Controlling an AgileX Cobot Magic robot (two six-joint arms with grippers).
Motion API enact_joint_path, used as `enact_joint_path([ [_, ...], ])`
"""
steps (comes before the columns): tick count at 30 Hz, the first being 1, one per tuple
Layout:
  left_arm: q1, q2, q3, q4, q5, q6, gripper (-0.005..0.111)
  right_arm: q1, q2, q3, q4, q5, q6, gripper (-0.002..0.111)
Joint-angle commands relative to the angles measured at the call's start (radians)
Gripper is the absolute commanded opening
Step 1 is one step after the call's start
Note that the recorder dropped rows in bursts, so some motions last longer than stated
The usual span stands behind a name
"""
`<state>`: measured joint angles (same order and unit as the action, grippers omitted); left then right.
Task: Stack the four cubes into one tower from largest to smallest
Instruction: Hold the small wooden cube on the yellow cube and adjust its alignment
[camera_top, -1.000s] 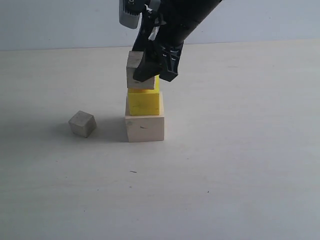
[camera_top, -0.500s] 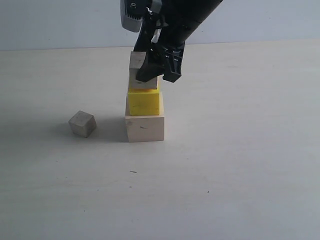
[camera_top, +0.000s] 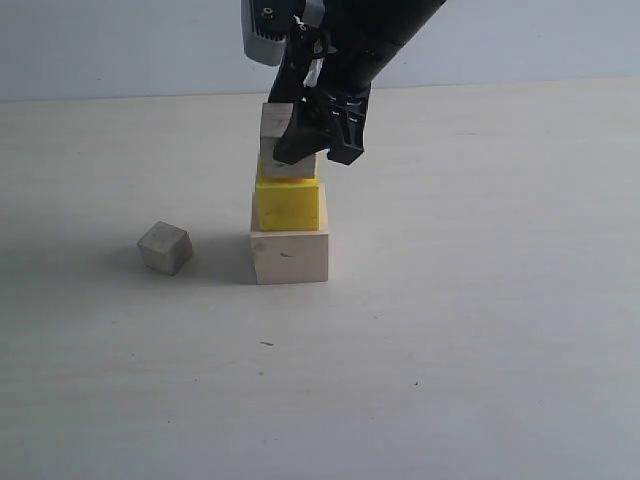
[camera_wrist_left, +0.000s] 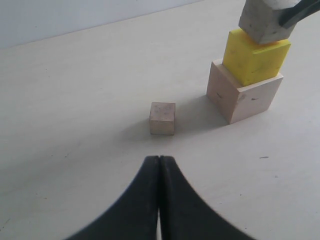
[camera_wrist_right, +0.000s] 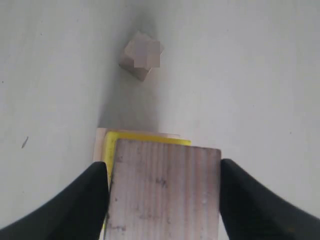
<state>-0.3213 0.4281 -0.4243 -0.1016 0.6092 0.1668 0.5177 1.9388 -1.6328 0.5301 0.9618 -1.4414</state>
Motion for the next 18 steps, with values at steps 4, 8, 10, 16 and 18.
enact_joint_path([
  [4,0.002,-0.006,0.005,0.002,-0.01,-0.003,0.0,-0.002,-0.004,0.0,0.017,0.002,-0.032,0.009],
  [8,0.002,-0.006,0.005,0.002,-0.01,-0.003,0.0,-0.002,0.016,0.0,0.017,0.004,-0.032,0.009],
  [10,0.002,-0.006,0.005,0.002,-0.01,-0.003,0.0,-0.002,0.02,0.0,0.017,0.004,-0.032,0.009],
  [16,0.002,-0.006,0.005,0.002,-0.01,-0.003,0.0,-0.002,0.02,0.0,0.017,0.004,-0.032,0.009],
  [18,0.002,-0.006,0.005,0.002,-0.01,-0.003,0.0,-0.002,0.021,0.0,0.017,0.002,-0.034,0.009],
])
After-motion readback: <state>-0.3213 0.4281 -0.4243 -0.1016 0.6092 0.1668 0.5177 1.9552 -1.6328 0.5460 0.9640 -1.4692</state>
